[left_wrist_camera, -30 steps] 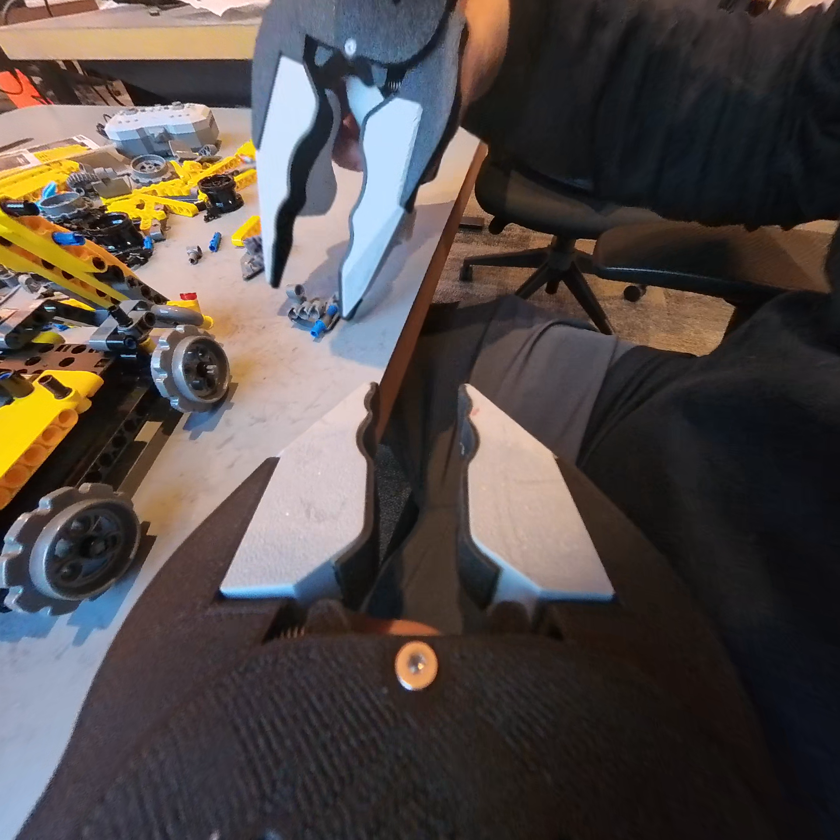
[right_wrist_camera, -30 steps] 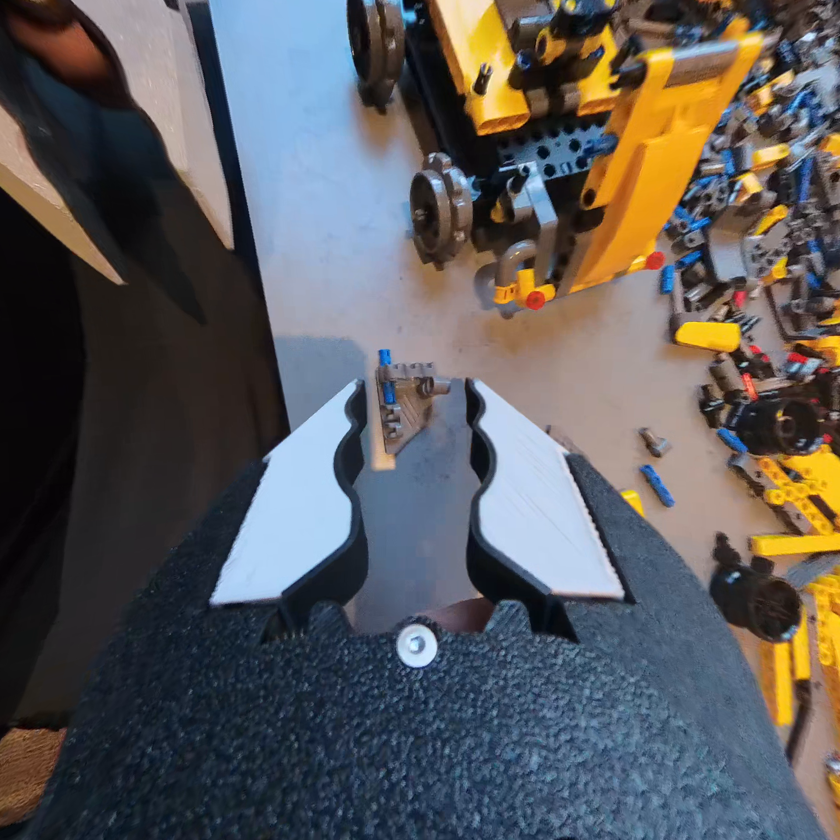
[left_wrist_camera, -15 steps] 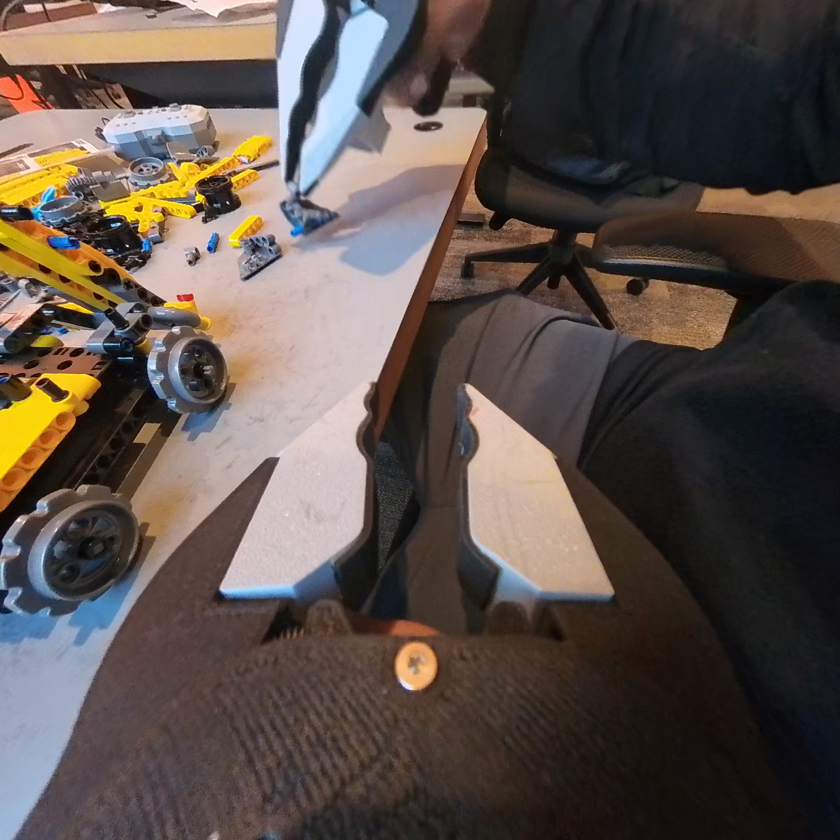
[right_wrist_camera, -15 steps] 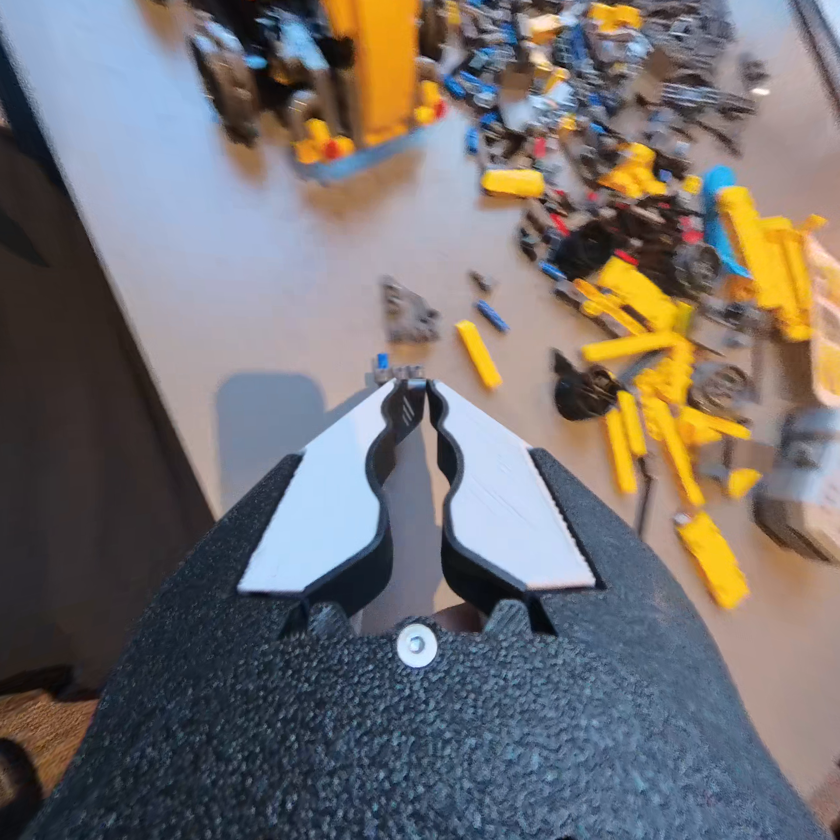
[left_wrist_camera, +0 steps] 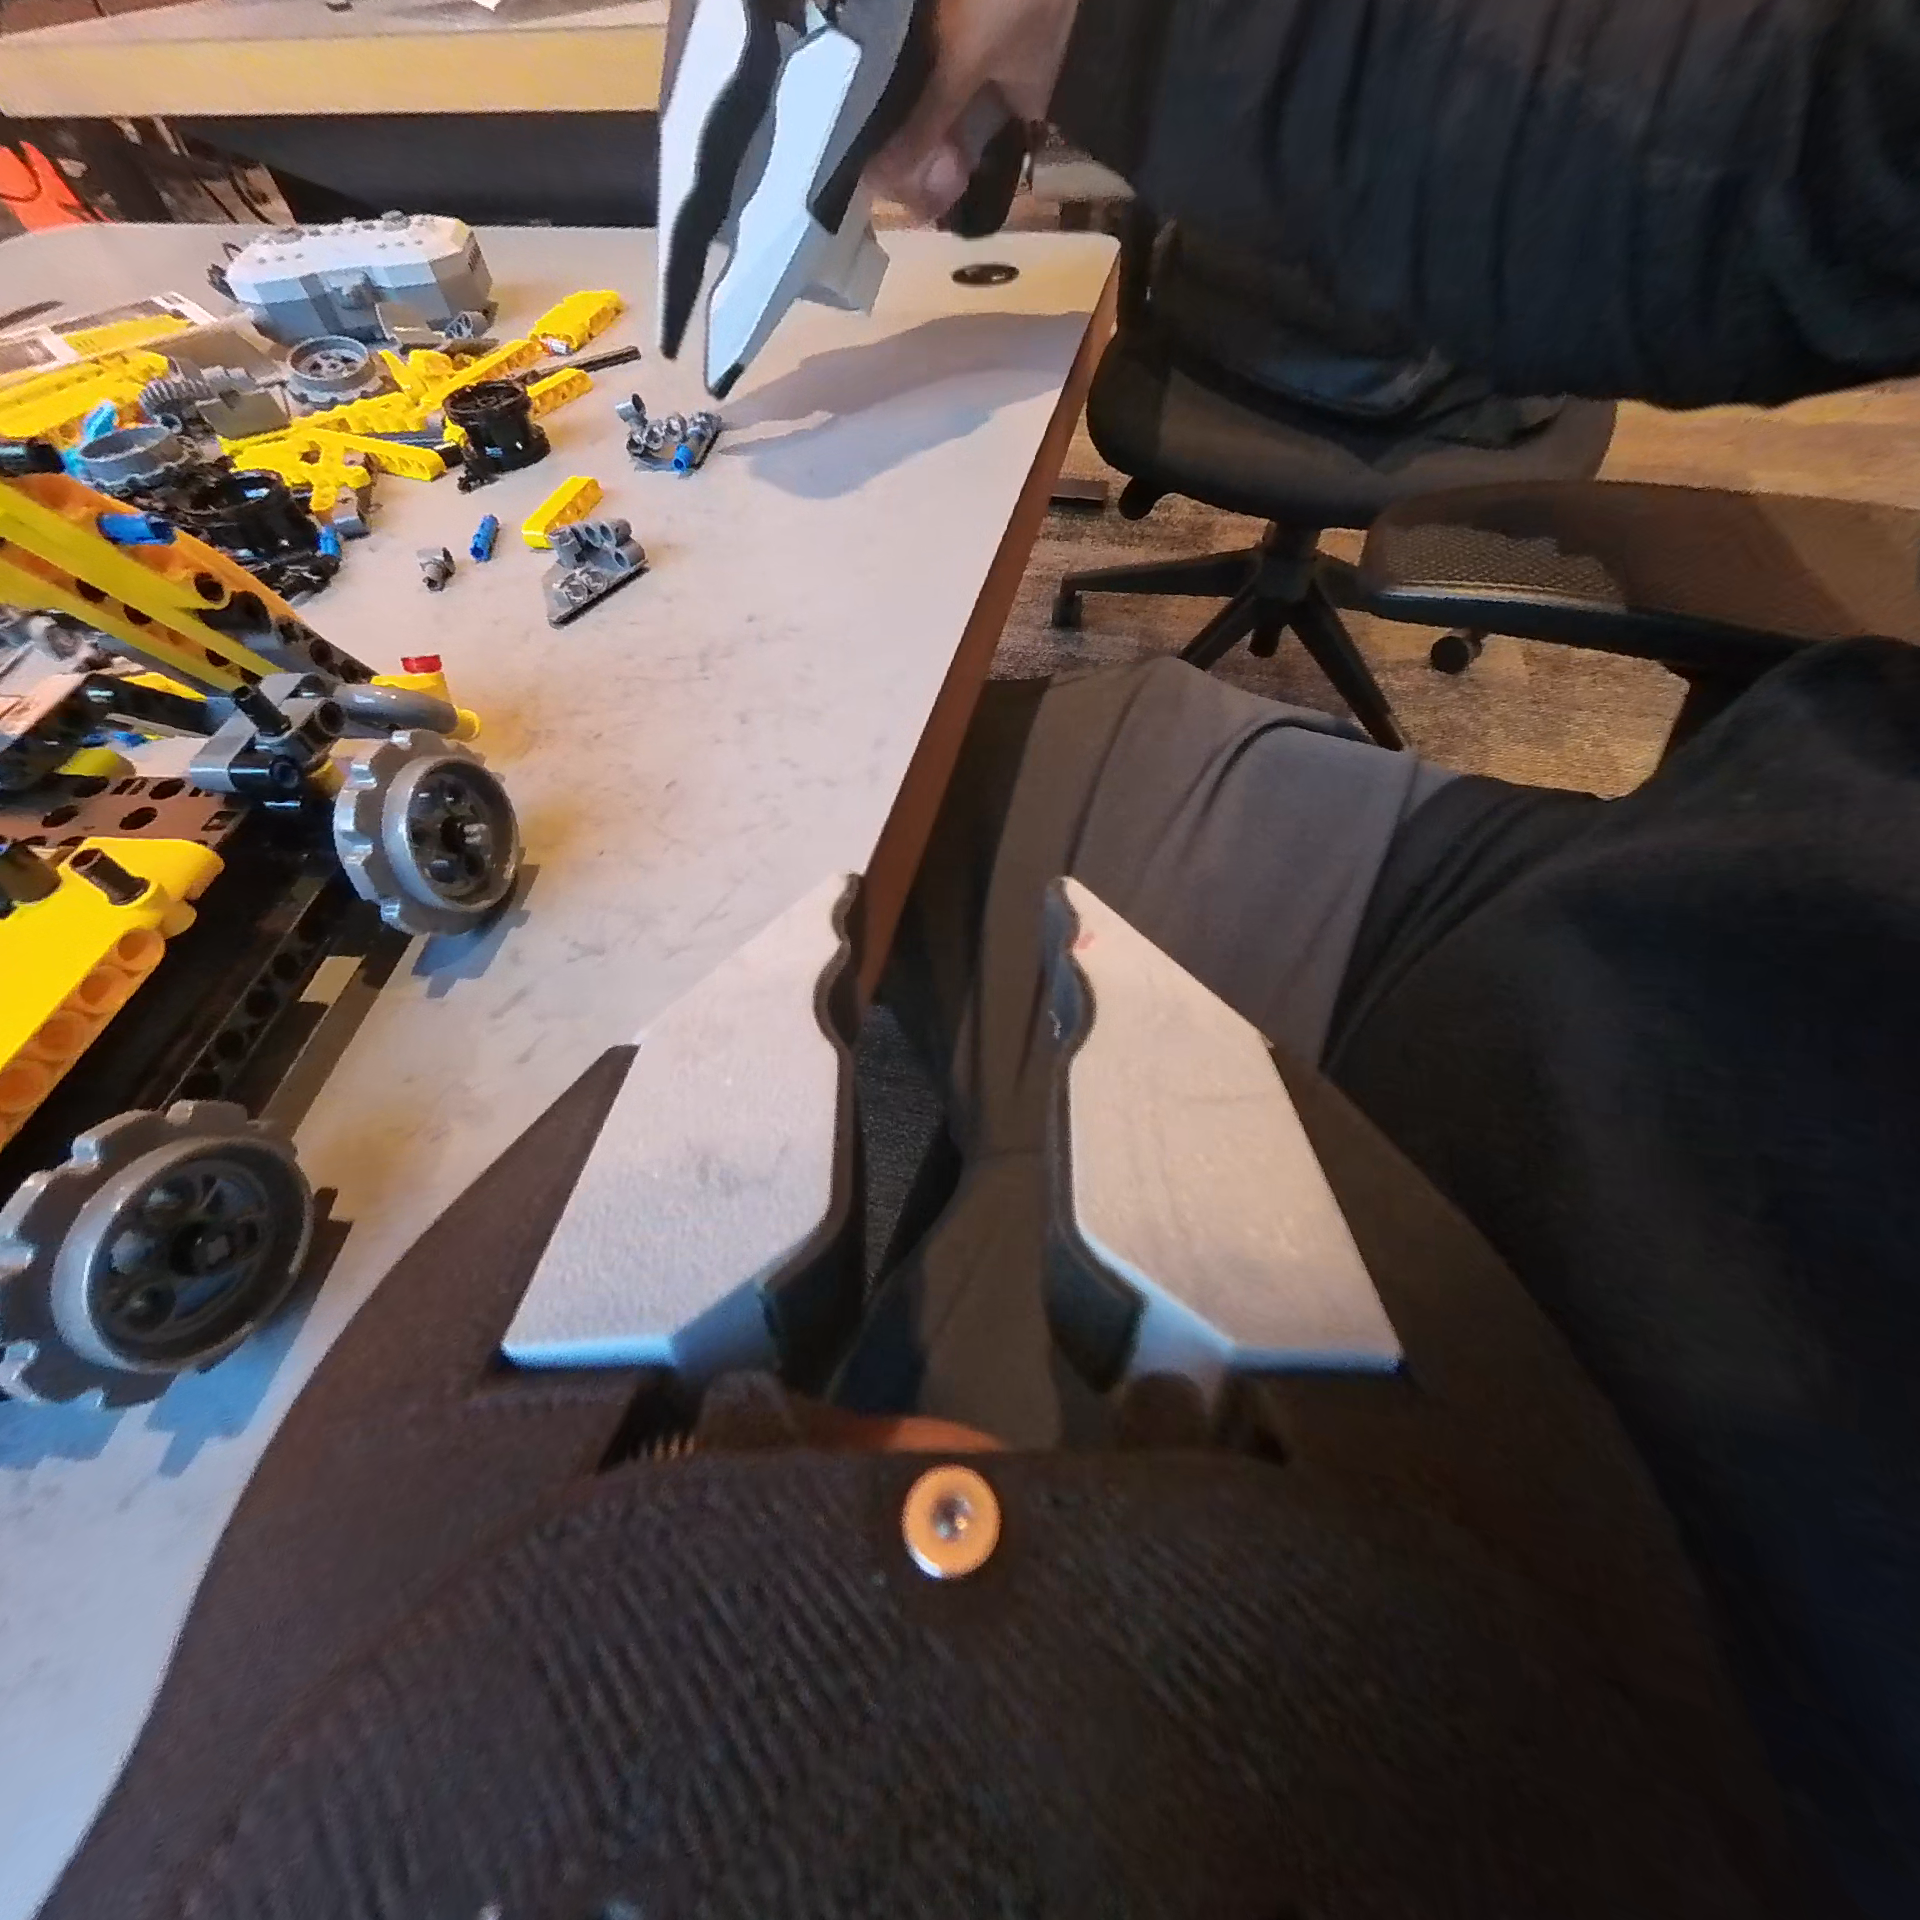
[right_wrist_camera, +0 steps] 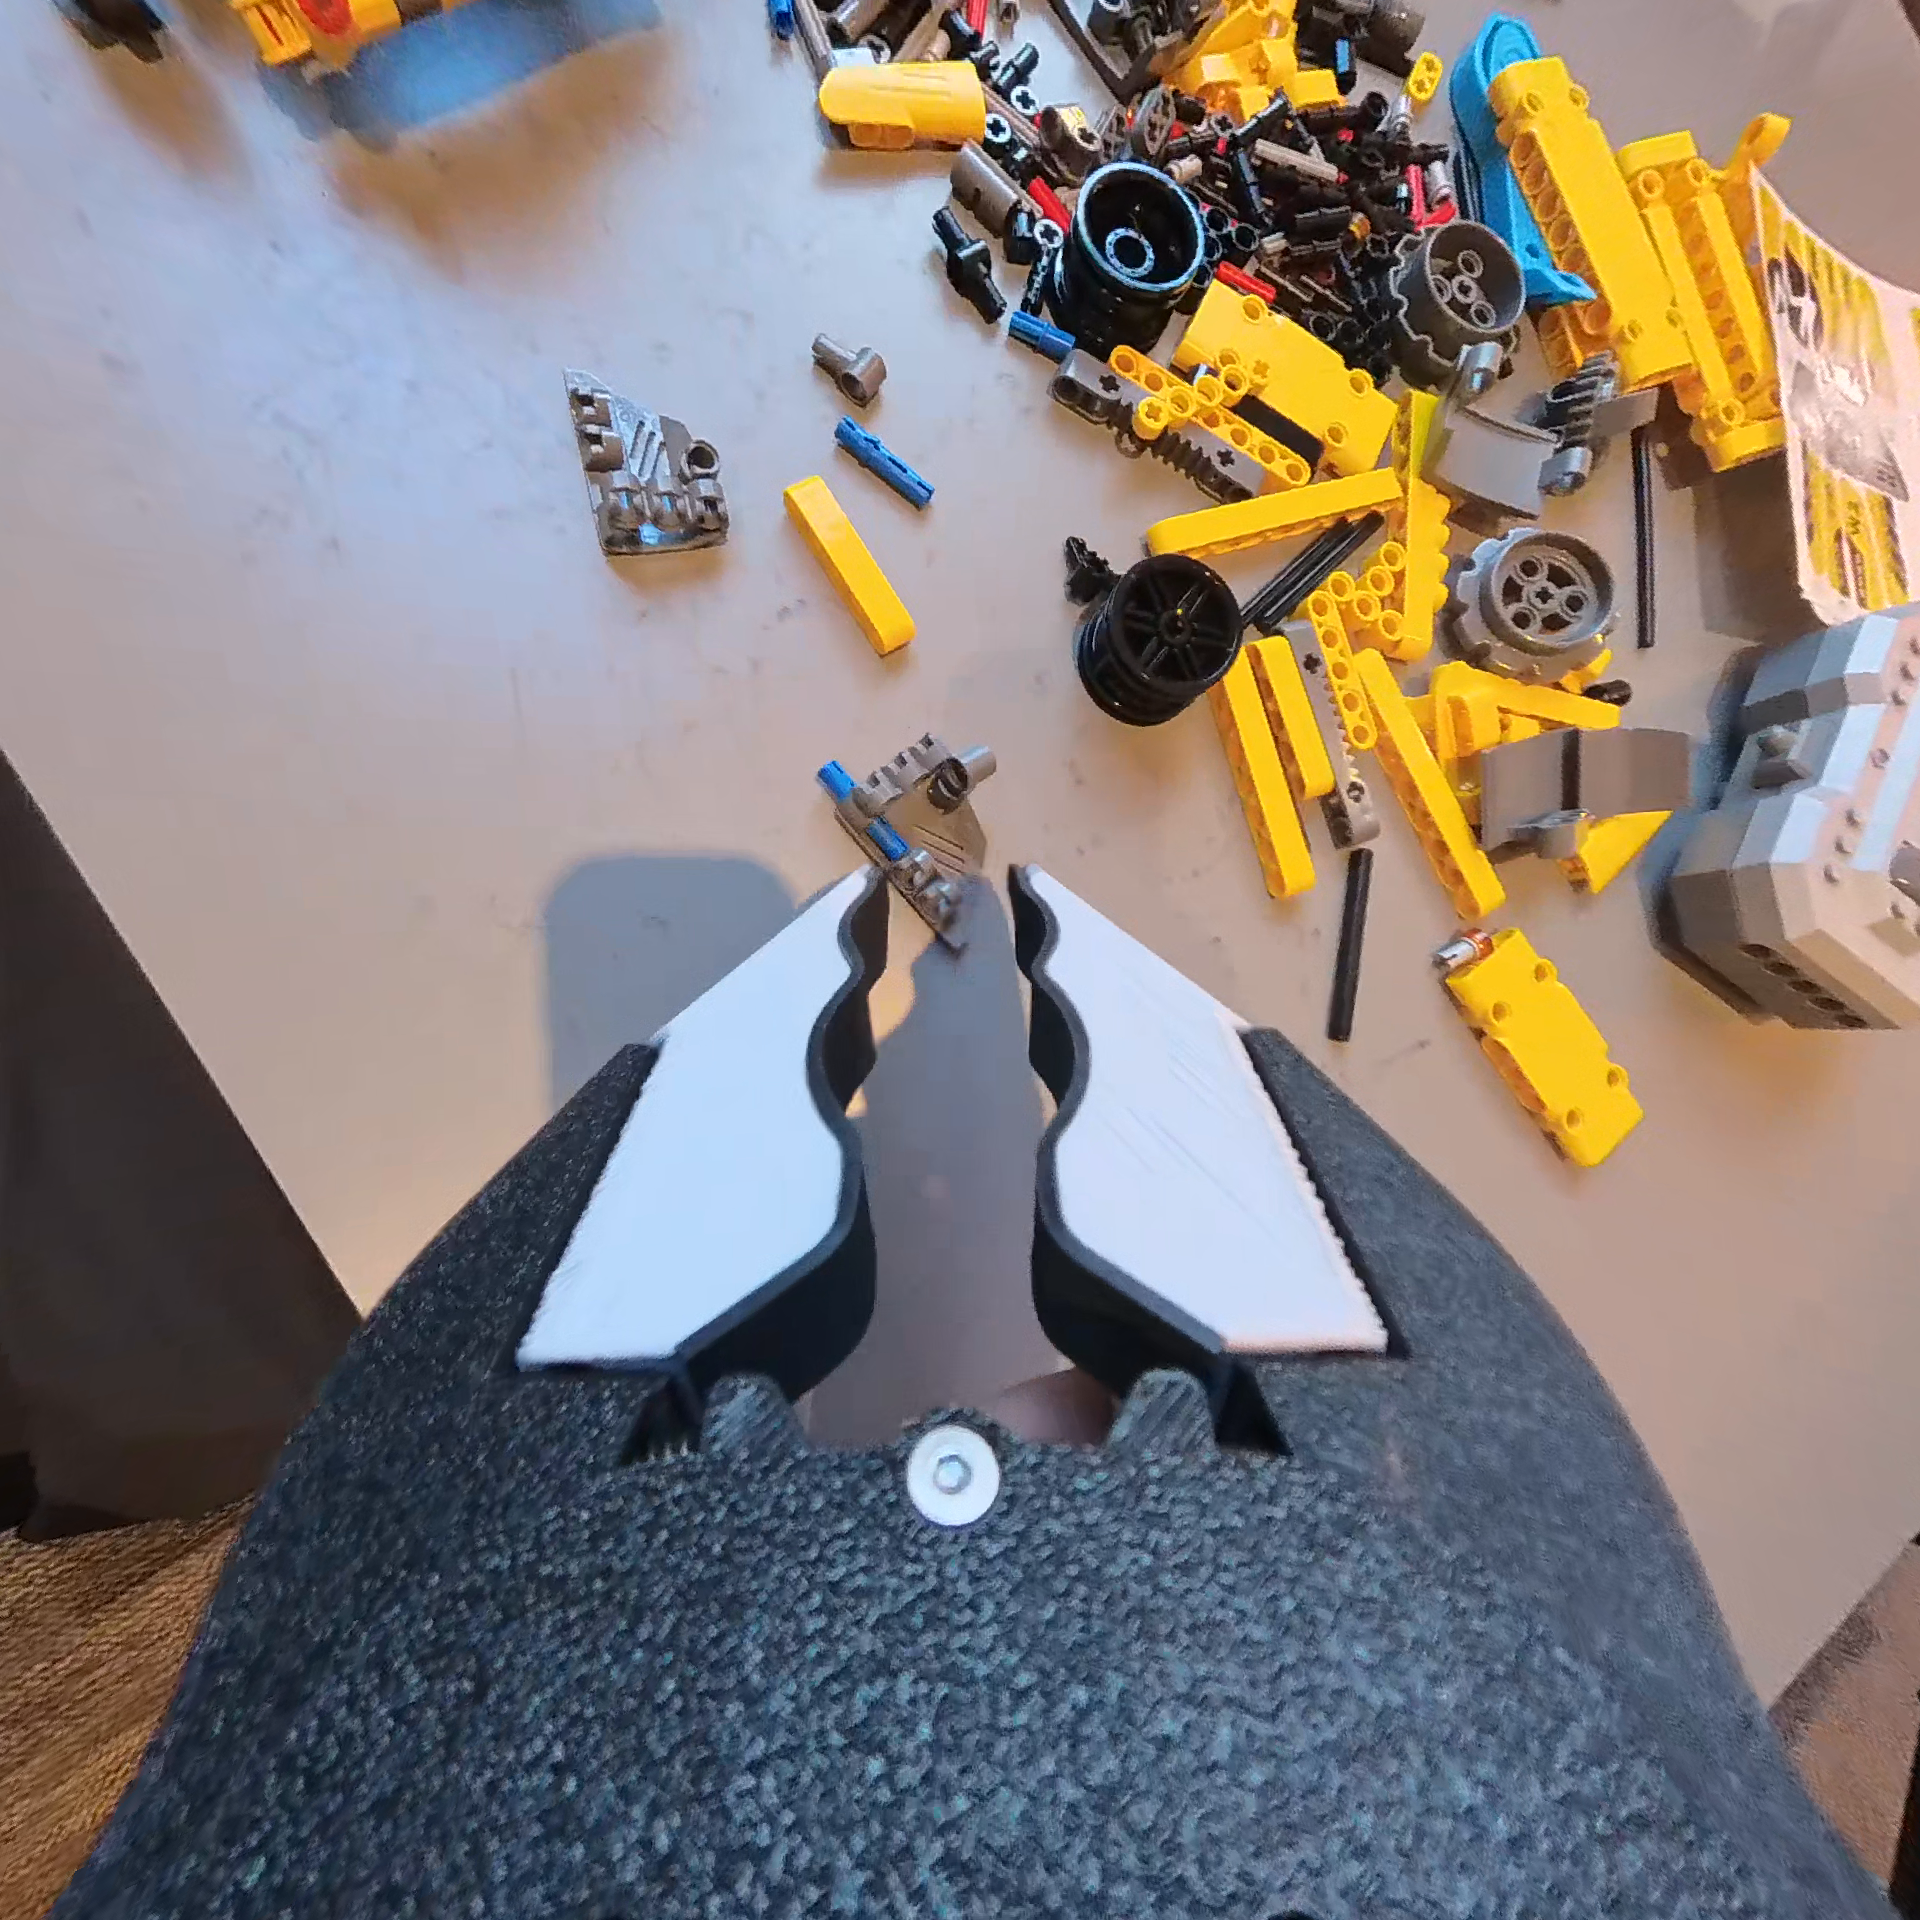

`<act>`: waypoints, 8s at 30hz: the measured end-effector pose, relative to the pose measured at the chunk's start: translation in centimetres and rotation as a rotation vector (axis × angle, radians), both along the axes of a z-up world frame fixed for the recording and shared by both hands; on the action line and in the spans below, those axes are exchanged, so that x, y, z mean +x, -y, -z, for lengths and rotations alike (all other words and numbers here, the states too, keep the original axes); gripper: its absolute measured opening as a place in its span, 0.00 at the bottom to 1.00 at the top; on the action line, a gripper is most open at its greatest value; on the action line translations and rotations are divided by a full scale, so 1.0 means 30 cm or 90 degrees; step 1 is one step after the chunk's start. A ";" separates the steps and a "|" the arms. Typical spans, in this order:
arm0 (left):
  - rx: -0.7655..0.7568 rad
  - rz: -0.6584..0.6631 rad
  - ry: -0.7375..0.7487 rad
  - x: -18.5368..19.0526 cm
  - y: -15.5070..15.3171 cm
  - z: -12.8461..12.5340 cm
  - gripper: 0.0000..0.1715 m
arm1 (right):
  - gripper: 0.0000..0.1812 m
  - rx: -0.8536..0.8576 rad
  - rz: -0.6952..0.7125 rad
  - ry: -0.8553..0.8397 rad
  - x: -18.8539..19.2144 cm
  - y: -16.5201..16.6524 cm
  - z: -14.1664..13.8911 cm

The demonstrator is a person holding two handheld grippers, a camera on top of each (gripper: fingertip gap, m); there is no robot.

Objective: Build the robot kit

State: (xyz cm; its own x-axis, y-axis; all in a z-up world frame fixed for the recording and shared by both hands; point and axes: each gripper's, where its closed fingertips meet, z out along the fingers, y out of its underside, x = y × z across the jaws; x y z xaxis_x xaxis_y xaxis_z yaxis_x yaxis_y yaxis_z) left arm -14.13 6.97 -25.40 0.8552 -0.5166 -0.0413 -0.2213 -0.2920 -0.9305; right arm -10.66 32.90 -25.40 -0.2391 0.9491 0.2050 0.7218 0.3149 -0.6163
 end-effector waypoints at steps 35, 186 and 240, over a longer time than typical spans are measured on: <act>0.004 0.002 -0.013 0.007 0.001 0.002 0.19 | 0.23 -0.119 0.037 -0.090 -0.153 0.291 0.021; -0.069 -0.056 0.060 -0.061 -0.022 0.025 0.16 | 0.10 -0.004 -0.098 0.020 -0.298 0.095 -0.010; -0.060 -0.039 0.041 -0.007 -0.019 0.022 0.16 | 0.08 -0.186 -0.001 0.041 -0.006 0.258 0.059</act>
